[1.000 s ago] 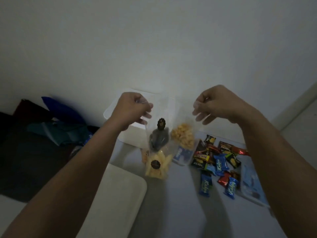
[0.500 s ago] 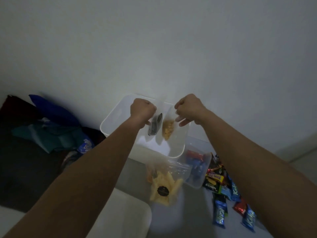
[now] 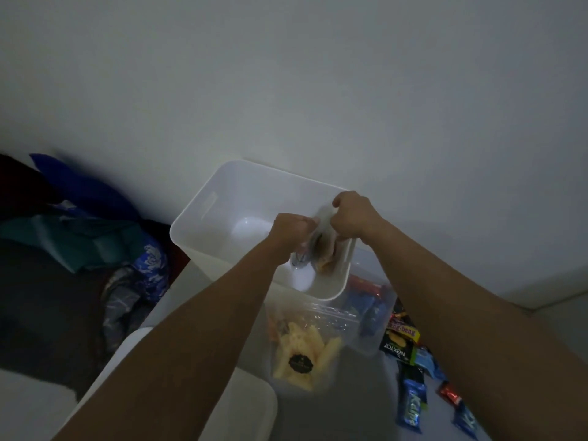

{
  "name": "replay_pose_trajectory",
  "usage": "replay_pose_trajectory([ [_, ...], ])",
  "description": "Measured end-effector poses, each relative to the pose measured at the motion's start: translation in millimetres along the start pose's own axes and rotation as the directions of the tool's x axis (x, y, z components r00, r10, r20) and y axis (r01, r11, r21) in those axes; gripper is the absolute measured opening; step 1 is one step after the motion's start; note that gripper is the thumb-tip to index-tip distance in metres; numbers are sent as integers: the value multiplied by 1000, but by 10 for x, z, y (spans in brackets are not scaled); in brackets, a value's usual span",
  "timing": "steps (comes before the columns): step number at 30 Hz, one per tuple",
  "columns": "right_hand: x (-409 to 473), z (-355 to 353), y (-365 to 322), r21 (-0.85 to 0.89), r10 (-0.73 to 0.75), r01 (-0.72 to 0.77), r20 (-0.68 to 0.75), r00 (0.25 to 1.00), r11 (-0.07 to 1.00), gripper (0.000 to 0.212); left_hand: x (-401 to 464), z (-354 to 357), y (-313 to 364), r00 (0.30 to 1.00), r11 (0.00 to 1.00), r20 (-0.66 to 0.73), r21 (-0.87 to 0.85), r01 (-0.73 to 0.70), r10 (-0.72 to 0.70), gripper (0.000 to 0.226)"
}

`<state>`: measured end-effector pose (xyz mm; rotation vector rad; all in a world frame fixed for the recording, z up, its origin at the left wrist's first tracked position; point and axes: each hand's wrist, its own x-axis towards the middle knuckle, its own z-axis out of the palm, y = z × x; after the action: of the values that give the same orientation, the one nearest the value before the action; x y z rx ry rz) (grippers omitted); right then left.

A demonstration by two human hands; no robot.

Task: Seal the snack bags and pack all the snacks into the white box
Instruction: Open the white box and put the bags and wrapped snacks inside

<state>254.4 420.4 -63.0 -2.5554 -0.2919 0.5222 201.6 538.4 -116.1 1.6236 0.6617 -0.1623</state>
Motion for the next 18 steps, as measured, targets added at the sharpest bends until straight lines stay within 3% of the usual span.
replay_pose_trajectory([
  [2,-66,-72,27,20,-33,34,-39,999,999,40,-80,13,13,998,997,57,81,17,-22,55],
  [4,-180,-162,91,56,-70,74,-69,995,996,46,-176,-5,65,999,994,41,108,15,-19,58],
  [6,-351,-246,179,110,-81,88,-68,994,990,42,-313,-66,115,995,990,-48,121,-78,84,53],
  [9,-682,-328,283,144,-120,117,9,993,983,19,-616,-193,110,946,953,-131,98,-286,297,43],
  [12,-1018,-282,379,37,-167,164,87,982,986,10,-876,-320,21,907,928,-198,118,-355,372,41],
  [15,-1248,-70,493,-148,-192,210,125,973,967,6,-1126,-388,-181,823,875,-314,277,-398,474,39],
  [18,-1335,263,625,-141,-181,201,148,972,969,15,-1313,-381,-523,772,832,-381,447,-328,509,23],
])
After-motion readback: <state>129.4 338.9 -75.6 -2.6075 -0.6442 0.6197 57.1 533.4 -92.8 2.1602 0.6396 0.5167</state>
